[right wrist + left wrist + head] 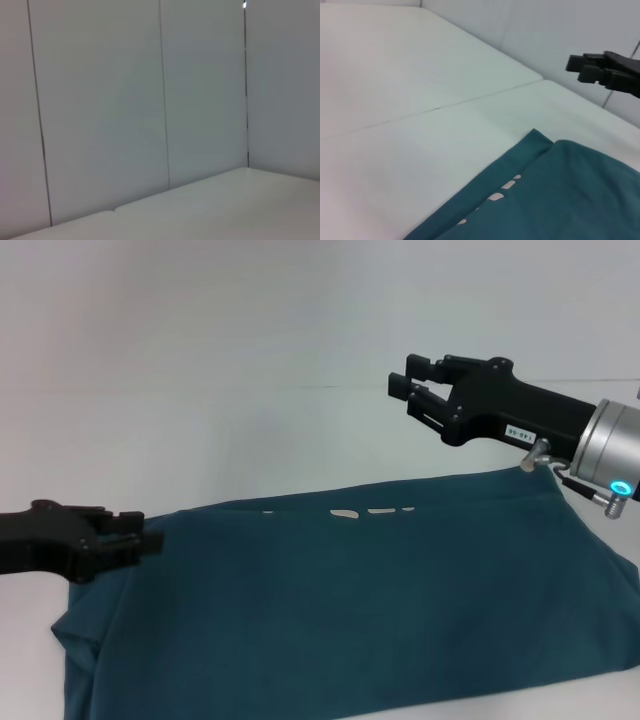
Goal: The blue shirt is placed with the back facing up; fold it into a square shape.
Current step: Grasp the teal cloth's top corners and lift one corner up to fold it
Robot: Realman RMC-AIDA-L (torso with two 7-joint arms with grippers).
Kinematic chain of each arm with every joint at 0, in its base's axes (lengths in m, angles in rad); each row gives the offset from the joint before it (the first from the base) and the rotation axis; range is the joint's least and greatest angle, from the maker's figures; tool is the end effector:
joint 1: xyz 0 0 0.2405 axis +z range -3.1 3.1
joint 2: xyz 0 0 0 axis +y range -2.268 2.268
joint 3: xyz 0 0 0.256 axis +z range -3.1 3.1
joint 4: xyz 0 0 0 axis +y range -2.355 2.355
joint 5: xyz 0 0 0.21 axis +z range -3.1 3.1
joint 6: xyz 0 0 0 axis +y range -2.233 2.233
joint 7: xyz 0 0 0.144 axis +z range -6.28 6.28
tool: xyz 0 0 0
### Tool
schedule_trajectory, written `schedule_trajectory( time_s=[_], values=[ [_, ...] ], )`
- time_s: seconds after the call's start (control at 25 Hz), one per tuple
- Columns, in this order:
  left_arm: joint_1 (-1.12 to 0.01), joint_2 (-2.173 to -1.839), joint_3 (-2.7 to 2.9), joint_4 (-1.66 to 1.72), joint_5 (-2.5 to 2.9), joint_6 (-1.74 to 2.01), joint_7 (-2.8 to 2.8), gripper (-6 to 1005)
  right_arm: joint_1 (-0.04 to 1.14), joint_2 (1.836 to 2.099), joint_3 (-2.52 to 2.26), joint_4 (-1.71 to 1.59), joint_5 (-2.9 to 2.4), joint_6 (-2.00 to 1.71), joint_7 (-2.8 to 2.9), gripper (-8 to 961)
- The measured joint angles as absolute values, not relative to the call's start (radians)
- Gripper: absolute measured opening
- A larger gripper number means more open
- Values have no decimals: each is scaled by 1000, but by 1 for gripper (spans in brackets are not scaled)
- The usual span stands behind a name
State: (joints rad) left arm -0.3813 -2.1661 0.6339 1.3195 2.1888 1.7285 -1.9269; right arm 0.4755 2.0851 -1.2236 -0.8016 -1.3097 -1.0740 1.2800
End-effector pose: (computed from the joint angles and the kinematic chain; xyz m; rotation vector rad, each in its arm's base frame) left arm -0.2554 0.3058 0.0766 -2.5594 -0.9298 -0.4296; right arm 0.1979 0.3845 -0.0033 -2.3834 0.4100 0.8707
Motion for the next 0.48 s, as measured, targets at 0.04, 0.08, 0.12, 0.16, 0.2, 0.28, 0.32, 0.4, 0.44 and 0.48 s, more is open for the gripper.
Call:
schedule_trajectory(
  time_s=[0.04,0.08,0.12,0.16,0.2,0.28,0.32,0.4,0.44,0.48],
  values=[
    [-374,-2166,633,1321,2180,1729,-1930,380,475,2085,-1224,-801,-1310,-1077,1280,334],
    [-364,-2166,633,1325,2162,1731,-1937,380,476,2087,-1226,-799,-1312,-1078,1281,334],
    [-356,-2167,633,1329,2149,1733,-1942,380,477,2088,-1228,-796,-1316,-1077,1281,337],
    [-347,-2167,632,1340,2133,1740,-1949,380,481,2091,-1229,-791,-1322,-1071,1281,339],
    [-337,-2169,632,1361,2119,1752,-1954,379,485,2093,-1230,-783,-1326,-1063,1280,342],
    [-322,-2170,631,1414,2110,1780,-1960,379,498,2097,-1227,-762,-1327,-1041,1275,347],
    [-316,-2169,630,1438,2117,1791,-1966,379,505,2098,-1224,-749,-1324,-1029,1273,350],
    [-309,-2163,617,1484,2164,1812,-1982,379,518,2099,-1221,-725,-1308,-1009,1271,355],
    [-308,-2160,607,1500,2199,1820,-1989,379,523,2100,-1222,-714,-1294,-998,1267,358],
    [-308,-2159,596,1511,2236,1826,-1996,379,526,2100,-1226,-706,-1279,-990,1259,360]
  ],
)
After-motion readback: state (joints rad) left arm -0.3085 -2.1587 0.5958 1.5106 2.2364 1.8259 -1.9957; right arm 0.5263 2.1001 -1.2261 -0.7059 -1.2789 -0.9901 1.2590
